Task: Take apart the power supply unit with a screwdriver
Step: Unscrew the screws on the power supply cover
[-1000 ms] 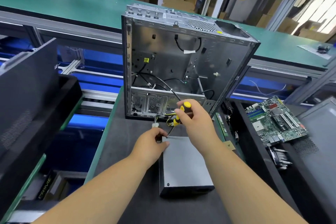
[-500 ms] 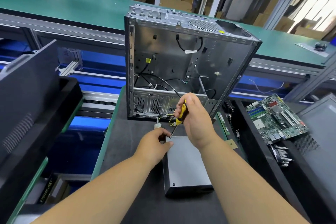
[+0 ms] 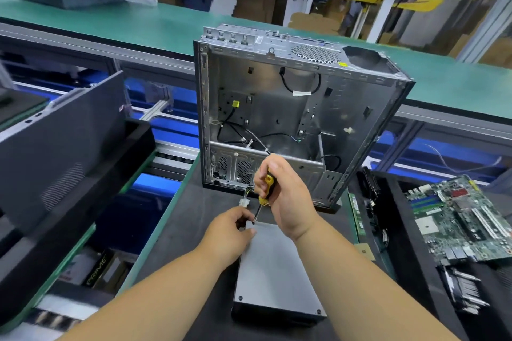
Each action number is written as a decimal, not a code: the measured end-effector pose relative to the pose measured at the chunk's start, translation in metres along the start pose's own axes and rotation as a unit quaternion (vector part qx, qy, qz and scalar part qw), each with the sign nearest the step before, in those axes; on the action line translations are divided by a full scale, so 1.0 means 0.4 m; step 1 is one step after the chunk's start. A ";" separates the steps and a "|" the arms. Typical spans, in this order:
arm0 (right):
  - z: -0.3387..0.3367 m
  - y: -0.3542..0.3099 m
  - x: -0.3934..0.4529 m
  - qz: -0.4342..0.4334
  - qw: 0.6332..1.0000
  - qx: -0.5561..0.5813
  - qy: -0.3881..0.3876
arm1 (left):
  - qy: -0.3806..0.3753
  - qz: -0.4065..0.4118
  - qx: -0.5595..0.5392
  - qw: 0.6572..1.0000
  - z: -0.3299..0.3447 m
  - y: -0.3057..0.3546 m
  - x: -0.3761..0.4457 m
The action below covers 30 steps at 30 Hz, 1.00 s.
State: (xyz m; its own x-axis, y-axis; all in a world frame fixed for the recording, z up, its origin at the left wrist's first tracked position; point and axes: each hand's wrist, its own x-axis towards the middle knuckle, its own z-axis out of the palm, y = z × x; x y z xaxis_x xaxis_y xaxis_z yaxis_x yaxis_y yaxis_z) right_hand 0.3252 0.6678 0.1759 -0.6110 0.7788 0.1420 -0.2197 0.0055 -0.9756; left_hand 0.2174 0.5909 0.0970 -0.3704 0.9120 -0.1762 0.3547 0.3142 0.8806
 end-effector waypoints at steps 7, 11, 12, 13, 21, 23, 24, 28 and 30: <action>-0.021 -0.010 0.013 0.041 0.996 0.047 -0.062 | 0.088 -0.018 0.003 0.996 0.060 0.028 -0.017; -0.042 -0.007 0.016 0.049 0.996 0.055 -0.055 | 0.140 0.003 0.030 0.990 0.089 0.022 -0.025; -0.045 -0.006 0.017 0.052 0.996 0.055 -0.053 | 0.146 0.003 0.036 0.989 0.091 0.020 -0.023; -0.046 -0.004 0.017 0.053 0.996 0.054 -0.052 | 0.148 0.002 0.040 0.988 0.092 0.018 -0.021; -0.016 0.011 0.005 0.024 0.995 0.087 -0.043 | 0.144 0.009 0.052 0.988 0.093 0.021 -0.021; -0.014 0.009 0.009 0.026 0.996 0.074 -0.039 | 0.145 0.009 0.055 0.988 0.093 0.021 -0.022; -0.014 0.006 0.013 0.032 0.996 0.071 -0.036 | 0.146 0.009 0.057 0.988 0.094 0.021 -0.023; -0.013 0.005 0.030 0.047 0.995 0.080 -0.044 | 0.151 0.009 0.064 0.986 0.096 0.020 -0.023; -0.006 0.008 0.035 0.053 0.993 0.090 -0.056 | 0.151 0.009 0.067 0.986 0.097 0.020 -0.022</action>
State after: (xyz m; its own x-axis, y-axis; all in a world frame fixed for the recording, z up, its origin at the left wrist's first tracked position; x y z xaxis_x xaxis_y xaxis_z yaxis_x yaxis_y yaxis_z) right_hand 0.3176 0.6802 0.1744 -0.7157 0.6951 0.0683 -0.2761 -0.1918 -0.9418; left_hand 0.2567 0.5955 0.0887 -0.5944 0.8042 -0.0037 0.4663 0.3483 0.8132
